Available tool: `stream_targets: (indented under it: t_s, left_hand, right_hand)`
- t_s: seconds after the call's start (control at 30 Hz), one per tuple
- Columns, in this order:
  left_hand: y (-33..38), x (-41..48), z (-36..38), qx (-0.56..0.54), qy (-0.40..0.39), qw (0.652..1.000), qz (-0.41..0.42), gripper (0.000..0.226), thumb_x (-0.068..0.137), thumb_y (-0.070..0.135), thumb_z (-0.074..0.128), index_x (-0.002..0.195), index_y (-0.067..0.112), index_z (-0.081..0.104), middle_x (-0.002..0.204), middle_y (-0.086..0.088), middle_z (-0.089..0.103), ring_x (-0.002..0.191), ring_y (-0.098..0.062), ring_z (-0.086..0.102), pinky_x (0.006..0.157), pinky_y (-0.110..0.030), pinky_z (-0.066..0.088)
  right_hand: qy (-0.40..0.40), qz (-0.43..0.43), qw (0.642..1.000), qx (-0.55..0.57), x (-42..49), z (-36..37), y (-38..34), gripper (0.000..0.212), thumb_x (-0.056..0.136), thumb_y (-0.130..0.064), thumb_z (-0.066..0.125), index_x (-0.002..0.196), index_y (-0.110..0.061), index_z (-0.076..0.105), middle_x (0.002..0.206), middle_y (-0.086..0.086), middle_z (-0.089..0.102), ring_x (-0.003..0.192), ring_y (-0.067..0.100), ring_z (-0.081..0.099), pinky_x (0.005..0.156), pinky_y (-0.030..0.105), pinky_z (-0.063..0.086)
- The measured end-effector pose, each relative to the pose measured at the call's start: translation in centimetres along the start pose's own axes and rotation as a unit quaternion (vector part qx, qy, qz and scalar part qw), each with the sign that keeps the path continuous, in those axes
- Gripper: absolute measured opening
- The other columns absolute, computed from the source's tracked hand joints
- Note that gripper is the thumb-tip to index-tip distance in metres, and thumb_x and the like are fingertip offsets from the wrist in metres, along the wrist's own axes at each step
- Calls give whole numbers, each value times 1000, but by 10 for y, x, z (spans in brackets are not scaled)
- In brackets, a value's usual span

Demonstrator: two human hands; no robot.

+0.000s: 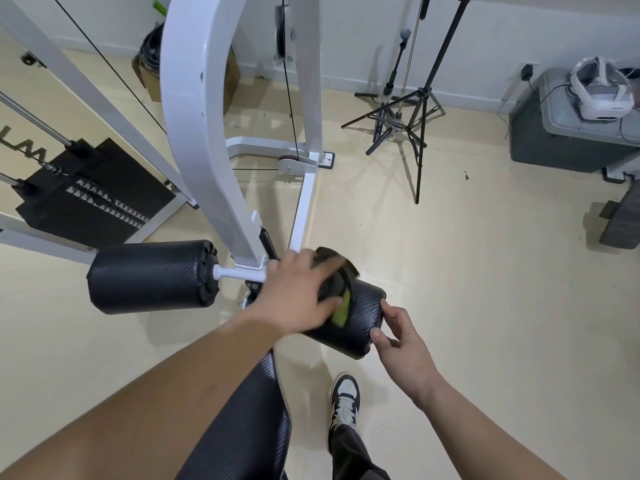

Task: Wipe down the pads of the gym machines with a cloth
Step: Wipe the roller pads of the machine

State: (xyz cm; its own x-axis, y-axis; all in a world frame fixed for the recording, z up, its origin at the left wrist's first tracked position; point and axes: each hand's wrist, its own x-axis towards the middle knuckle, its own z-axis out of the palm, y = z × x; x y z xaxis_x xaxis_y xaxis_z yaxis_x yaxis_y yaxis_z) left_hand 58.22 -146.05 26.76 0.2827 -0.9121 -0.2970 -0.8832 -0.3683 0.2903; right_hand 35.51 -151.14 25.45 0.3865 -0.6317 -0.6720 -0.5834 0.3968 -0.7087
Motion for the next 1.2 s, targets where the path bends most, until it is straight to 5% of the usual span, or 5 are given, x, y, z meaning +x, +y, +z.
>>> stream_targets:
  t_s: [0.13,0.5,0.7,1.07,1.2]
  left_hand:
    - [9,19,12,-62,33,983,-170,68,90,64,54,143,24,45,122,-12,47,119,-35,41,98,-46,44]
    - [25,-42,22,-52,-8,999,-5,62,89,57,58,138,22,44,117,-3,49,111,-26,55,82,-40,53]
    - [-15,-16,17,-146,132,957,-213,54,87,47,63,130,16,54,117,-7,45,115,-31,47,93,-44,50]
    - [9,-36,39,-52,43,990,125,61,83,45,50,137,16,46,128,-8,51,107,-31,51,81,-48,56]
    - [-41,-20,25,-139,117,980,-82,54,91,31,61,140,13,47,127,-10,52,118,-31,49,102,-46,46]
  right_hand:
    - [-1,-6,1000,-3,1,1,1,45,103,-17,58,132,-48,45,121,-43,50,97,-14,66,84,14,44]
    - [-13,-19,999,-36,-23,4,20,34,101,-11,57,109,-44,57,134,-37,56,122,-7,59,102,25,45]
    - [74,-33,994,-78,1,-10,-15,24,94,-33,69,114,-35,55,92,-19,75,92,4,67,76,28,48]
    - [16,8,999,-31,13,-6,-14,35,100,-22,64,126,-41,53,120,-9,65,102,-8,64,72,11,44]
    - [12,11,999,-36,13,-5,-17,34,101,-21,62,125,-41,49,118,-8,64,113,10,59,70,8,40]
